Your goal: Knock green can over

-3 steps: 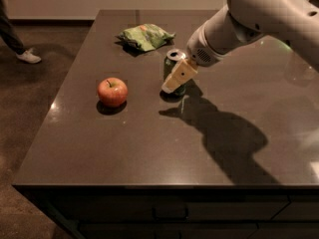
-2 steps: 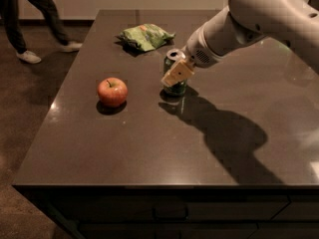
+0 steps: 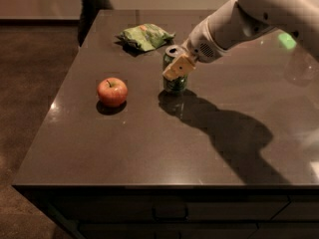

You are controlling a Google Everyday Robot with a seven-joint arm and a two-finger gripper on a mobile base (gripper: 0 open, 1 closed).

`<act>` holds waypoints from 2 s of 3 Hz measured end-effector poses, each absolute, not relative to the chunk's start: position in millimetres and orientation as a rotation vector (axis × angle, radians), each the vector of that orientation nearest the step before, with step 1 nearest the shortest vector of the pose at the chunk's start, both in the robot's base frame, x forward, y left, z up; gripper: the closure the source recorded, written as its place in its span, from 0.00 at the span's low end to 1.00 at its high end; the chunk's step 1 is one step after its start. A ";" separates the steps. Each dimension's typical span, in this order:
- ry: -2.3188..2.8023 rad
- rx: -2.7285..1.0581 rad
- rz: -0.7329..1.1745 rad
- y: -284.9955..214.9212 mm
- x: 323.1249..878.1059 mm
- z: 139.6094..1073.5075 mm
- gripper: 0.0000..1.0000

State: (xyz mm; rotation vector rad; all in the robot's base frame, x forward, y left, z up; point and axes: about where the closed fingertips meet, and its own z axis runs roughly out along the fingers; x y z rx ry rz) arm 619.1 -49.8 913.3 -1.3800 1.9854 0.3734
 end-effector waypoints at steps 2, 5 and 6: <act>2.136 -1.516 0.177 -93.0 607.9 950.5 1.00; 2.357 -1.727 -0.112 -127.1 617.5 928.4 0.82; 2.377 -1.784 -0.164 -124.8 616.8 915.8 0.58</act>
Offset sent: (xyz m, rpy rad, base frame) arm -0.0161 -0.0826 0.0551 -0.4188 0.1125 -0.0418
